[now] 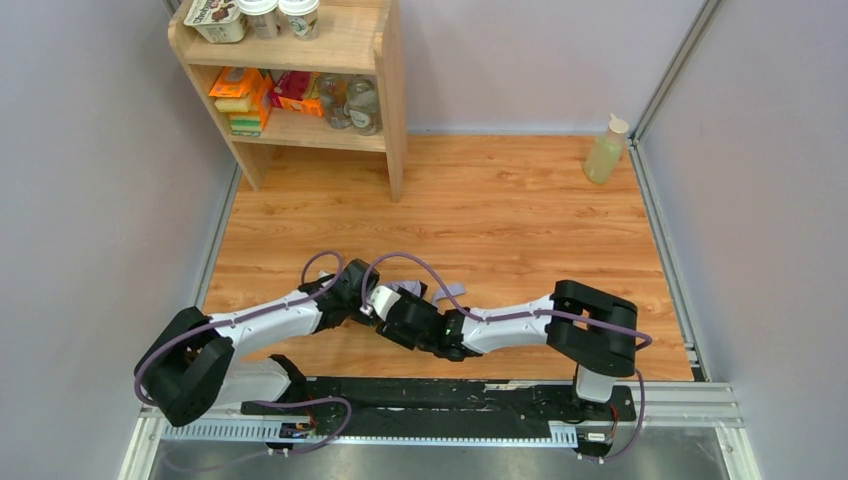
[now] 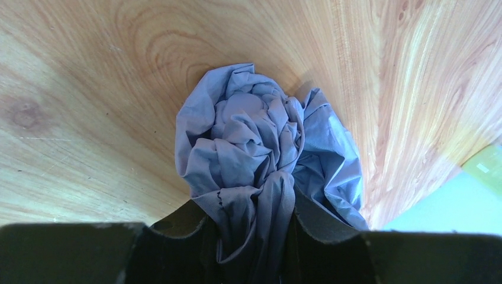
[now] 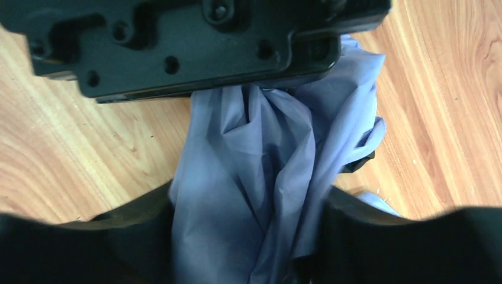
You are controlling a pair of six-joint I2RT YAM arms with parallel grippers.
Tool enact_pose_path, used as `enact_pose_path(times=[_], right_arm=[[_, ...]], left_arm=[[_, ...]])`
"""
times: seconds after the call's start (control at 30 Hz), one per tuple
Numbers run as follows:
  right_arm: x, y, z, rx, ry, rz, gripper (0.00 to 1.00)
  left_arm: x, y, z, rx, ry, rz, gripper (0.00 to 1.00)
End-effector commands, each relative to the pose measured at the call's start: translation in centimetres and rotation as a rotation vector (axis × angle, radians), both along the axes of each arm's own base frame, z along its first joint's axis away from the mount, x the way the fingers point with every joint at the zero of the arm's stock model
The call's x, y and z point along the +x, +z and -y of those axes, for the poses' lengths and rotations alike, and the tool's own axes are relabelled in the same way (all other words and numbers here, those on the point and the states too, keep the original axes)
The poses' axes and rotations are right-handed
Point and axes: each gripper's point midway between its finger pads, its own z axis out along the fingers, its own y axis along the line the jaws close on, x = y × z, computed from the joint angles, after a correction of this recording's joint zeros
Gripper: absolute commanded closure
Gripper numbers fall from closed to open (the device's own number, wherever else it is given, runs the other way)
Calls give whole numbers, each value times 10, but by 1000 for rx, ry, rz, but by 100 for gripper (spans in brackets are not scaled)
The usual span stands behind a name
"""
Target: Put away the umbrella
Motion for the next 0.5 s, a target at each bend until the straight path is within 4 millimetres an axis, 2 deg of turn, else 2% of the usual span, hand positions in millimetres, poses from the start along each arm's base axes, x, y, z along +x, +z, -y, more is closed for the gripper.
enact_pose_path(times=[0.0, 0.07, 0.13, 0.2, 0.23, 0.27, 0.33, 0.37, 0.47], right_arm=[[12, -14, 1, -39, -40, 30, 55], [8, -18, 4, -21, -41, -17, 79], [4, -19, 8, 6, -41, -63, 100], [2, -22, 13, 48, -51, -144, 100], [-2, -24, 13, 73, -34, -203, 100], [-6, -24, 14, 100, -24, -251, 100], [-14, -26, 16, 153, 7, -361, 100], [-15, -25, 16, 185, 10, -415, 100], [-18, -22, 19, 271, 19, -569, 100]], left_arm=[[-62, -39, -26, 95, -68, -224, 100], [-57, -36, -26, 90, -76, -187, 100], [-51, -32, -26, 82, -83, -132, 100], [-41, -26, -24, 69, -93, -55, 99], [-35, -22, -25, 73, -94, -10, 82], [-31, -16, -24, 63, -100, 27, 72], [-22, -4, -28, 86, -120, 108, 35], [-18, 5, -31, 91, -120, 154, 22], [-12, 20, -36, 100, -132, 246, 22]])
